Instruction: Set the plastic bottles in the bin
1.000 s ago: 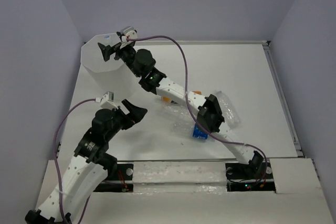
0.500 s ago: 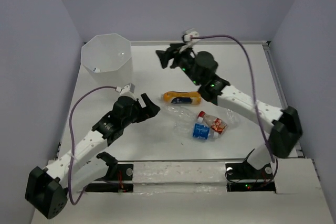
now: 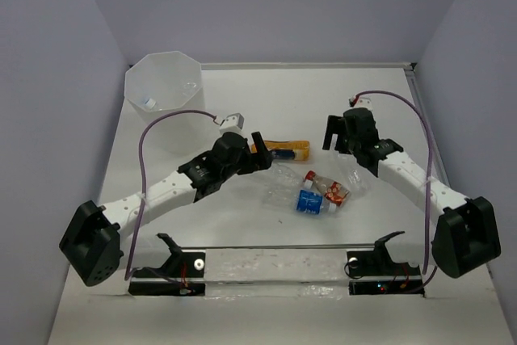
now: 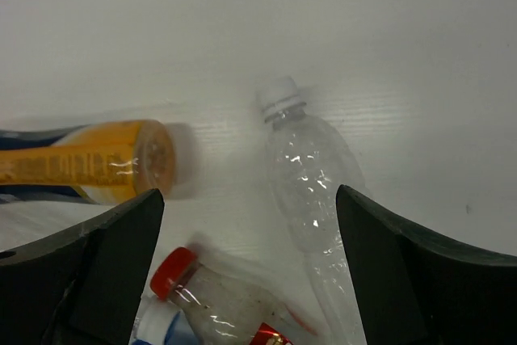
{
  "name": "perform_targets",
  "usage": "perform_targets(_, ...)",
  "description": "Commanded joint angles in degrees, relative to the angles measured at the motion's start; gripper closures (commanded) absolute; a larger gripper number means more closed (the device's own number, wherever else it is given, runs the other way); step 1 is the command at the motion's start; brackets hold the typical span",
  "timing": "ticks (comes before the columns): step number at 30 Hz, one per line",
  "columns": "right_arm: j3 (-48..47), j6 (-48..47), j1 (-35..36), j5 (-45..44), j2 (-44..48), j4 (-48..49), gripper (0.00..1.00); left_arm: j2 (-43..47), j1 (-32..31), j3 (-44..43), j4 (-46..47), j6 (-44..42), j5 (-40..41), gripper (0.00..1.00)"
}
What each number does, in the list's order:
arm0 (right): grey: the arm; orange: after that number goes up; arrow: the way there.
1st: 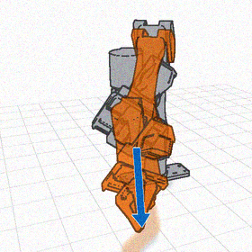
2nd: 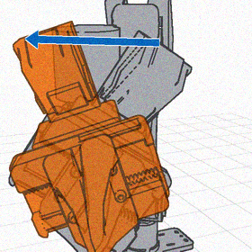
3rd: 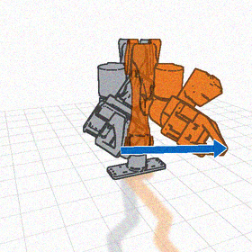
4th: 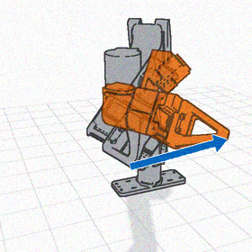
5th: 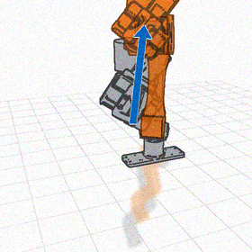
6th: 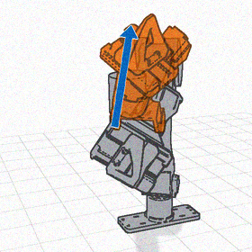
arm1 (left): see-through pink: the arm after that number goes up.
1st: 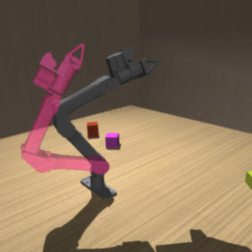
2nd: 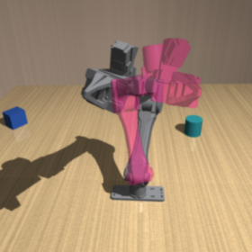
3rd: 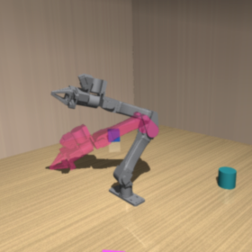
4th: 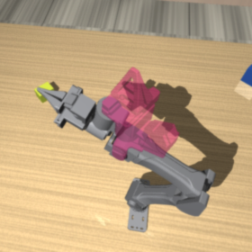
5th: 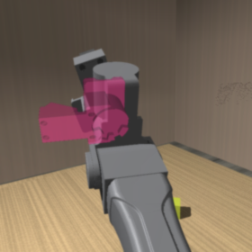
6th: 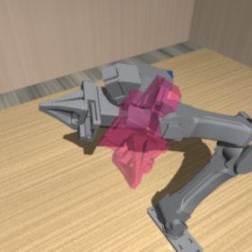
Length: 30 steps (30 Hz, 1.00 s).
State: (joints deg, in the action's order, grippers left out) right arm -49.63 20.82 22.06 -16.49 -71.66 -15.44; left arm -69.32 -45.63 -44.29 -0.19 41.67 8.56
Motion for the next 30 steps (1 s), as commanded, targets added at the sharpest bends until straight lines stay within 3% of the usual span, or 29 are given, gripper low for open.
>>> perform_targets(1, -0.2, 0.7, -0.4, -1.8, -4.5, -6.9, 0.06, 2.5, -0.3, -0.2, 0.3, 6.2, 2.2, 0.03)
perform_targets(9, -3.4, -2.5, -5.0, -3.1, -12.2, -7.4, 0.07, 3.8, -0.4, 8.3, 2.5, 18.4, 0.3, 0.01)
perform_targets(24, -6.4, -7.2, -7.1, 0.4, -19.7, -6.8, 0.19, -7.2, -0.6, 9.3, 10.6, 23.5, 3.7, 0.01)
perform_targets(30, -6.6, -8.2, -7.1, 0.0, -20.8, -6.4, 0.10, -10.1, -0.7, 9.4, 13.0, 23.1, 6.6, 0.01)
